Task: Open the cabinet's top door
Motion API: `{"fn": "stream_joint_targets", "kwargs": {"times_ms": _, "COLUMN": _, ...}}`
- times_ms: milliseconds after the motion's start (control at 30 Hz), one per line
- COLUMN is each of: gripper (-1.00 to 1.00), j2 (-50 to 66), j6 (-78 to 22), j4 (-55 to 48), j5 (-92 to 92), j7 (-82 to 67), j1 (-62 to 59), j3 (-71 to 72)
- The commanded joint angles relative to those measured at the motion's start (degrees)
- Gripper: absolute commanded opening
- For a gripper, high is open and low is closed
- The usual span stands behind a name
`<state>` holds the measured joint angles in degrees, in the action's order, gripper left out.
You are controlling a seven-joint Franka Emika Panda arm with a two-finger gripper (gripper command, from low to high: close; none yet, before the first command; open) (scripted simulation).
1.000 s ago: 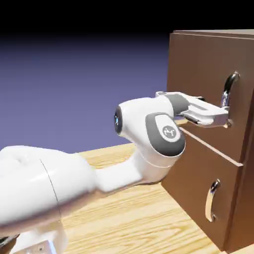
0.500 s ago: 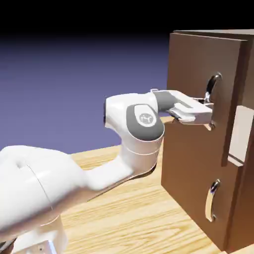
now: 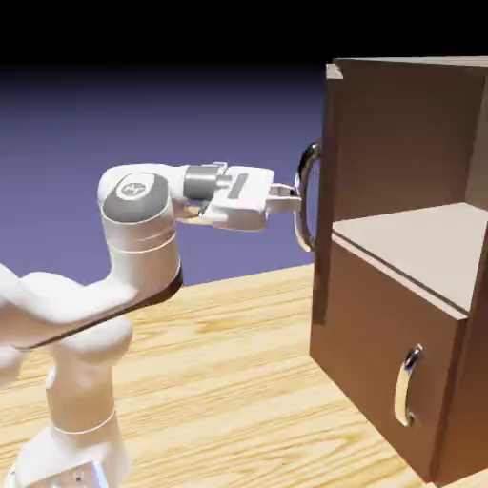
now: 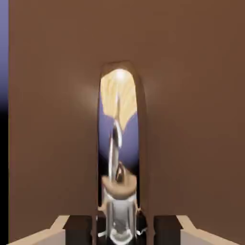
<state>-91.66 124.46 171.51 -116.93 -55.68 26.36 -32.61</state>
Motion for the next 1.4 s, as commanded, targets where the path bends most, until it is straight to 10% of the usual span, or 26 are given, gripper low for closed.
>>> {"fn": "stream_joint_targets", "kwargs": {"times_ms": 0, "gripper": -1.00, "j2": -0.39, "j6": -1.22, "j4": 0.75, "j5": 1.80, "j7": 0.25, "j1": -0.34, "j3": 2.09}}
{"fn": "stream_joint_targets", "kwargs": {"times_ms": 667, "gripper": -1.00, "j2": -1.60, "j6": -33.21, "j4": 4.59, "j5": 19.94, "j7": 3.54, "j1": 17.16, "j3": 25.54}}
{"fn": "stream_joint_targets", "kwargs": {"times_ms": 1367, "gripper": -1.00, "j2": 39.12, "j6": -60.39, "j4": -17.56, "j5": 58.26, "j7": 26.48, "j1": 8.15, "j3": 62.75}}
